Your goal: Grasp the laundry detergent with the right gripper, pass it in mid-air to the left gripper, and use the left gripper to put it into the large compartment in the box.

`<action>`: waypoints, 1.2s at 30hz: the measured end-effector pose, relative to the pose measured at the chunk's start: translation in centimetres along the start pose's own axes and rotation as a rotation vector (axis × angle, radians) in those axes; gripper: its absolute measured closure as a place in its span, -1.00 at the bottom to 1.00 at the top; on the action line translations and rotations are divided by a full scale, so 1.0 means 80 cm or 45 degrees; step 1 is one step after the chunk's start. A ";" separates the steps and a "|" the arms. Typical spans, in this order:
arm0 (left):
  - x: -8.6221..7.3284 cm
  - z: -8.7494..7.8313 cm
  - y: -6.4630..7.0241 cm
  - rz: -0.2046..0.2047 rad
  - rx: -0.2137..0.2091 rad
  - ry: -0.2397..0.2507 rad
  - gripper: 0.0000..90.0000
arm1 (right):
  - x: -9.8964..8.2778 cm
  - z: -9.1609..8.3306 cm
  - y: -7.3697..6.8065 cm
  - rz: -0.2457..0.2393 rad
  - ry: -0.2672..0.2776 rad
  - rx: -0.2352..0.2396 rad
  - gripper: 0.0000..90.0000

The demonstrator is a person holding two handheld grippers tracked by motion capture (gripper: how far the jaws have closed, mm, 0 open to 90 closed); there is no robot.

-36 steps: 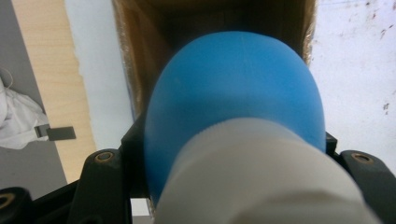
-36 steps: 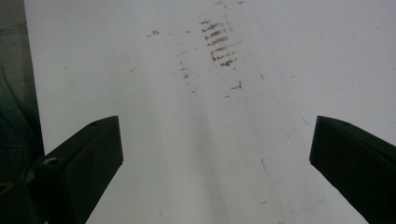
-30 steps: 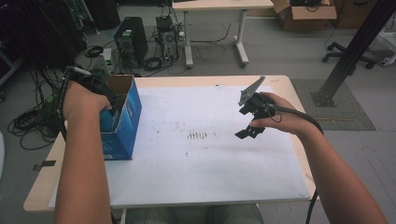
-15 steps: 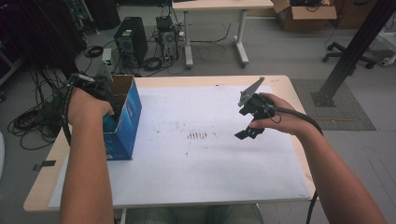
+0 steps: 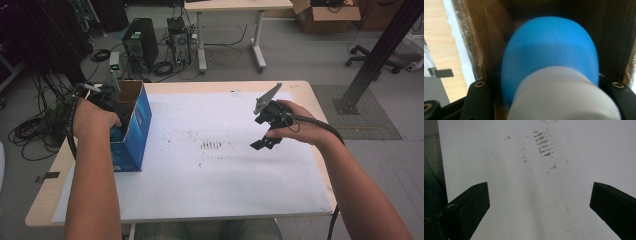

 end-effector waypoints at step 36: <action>-0.006 0.010 -0.003 0.007 -0.010 0.011 -0.17 | -0.003 0.003 0.002 0.005 0.008 0.005 -0.94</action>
Point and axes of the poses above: each handheld gripper's, and its own axes: z roughly forward along the jaws, x roughly out of its top, y roughly to its right, the point moved 4 cm from there along z, roughly forward along the jaws, and after that the axes turned 11 degrees about y, right-handed, at the moved point
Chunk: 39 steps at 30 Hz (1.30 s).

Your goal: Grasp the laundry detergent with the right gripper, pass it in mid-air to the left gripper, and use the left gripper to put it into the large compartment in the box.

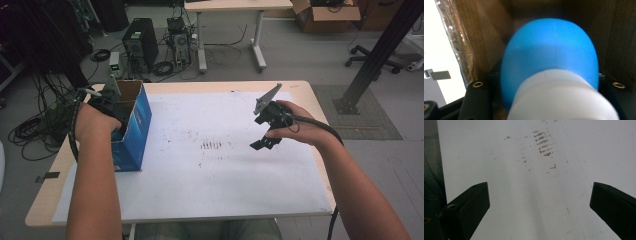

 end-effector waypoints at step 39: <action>-0.001 -0.044 0.006 -0.012 0.022 0.041 -0.63 | 0.006 -0.005 -0.005 -0.023 0.021 -0.001 -0.94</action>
Point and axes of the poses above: each handheld gripper's, and its own axes: z roughly forward along the jaws, x roughly out of its top, y roughly to its right, the point moved 4 cm from there along z, roughly forward along the jaws, and after that the axes turned 11 degrees about y, right-handed, at the moved point
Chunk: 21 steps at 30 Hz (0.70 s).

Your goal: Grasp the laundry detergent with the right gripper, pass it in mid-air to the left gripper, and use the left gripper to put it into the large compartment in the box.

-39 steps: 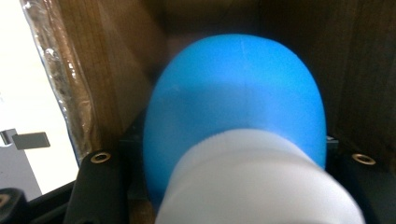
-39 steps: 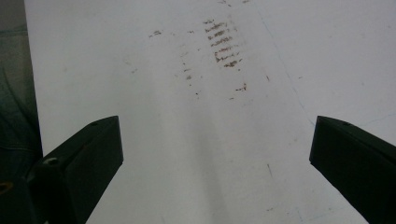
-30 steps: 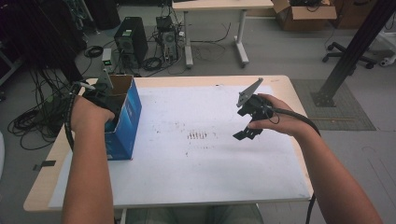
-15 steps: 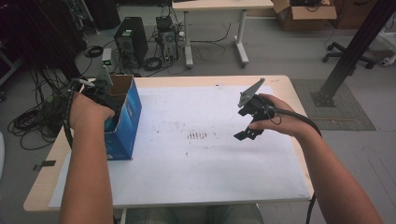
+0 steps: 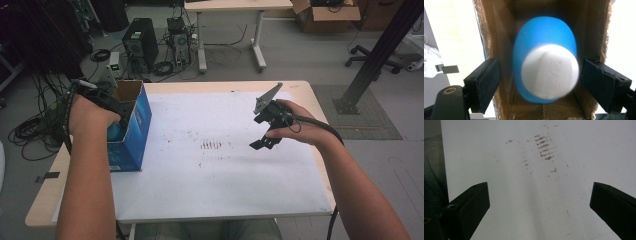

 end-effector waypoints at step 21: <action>-0.006 -0.030 0.009 0.030 0.010 0.010 -0.77 | 0.008 -0.007 -0.008 -0.026 0.008 0.007 -0.94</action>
Point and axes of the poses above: each handheld gripper's, and its own axes: z roughly forward along the jaws, x roughly out of its top, y roughly to its right, the point moved 4 cm from there along z, roughly forward along the jaws, and after that the axes turned 11 degrees about y, right-handed, at the moved point
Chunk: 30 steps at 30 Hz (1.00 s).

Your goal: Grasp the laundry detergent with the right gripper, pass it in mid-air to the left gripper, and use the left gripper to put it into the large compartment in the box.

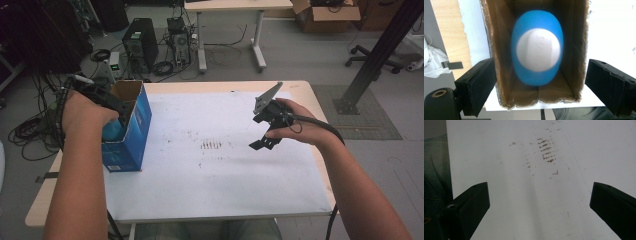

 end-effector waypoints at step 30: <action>0.006 -0.114 0.115 0.535 -0.037 0.079 -0.99 | 0.023 -0.025 -0.009 -0.064 -0.035 -0.018 -0.94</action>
Point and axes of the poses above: each handheld gripper's, and its own axes: z roughly forward along the jaws, x roughly out of its top, y roughly to its right, the point moved 4 cm from there along z, roughly forward along the jaws, and after that the axes turned 11 degrees about y, right-handed, at the moved point
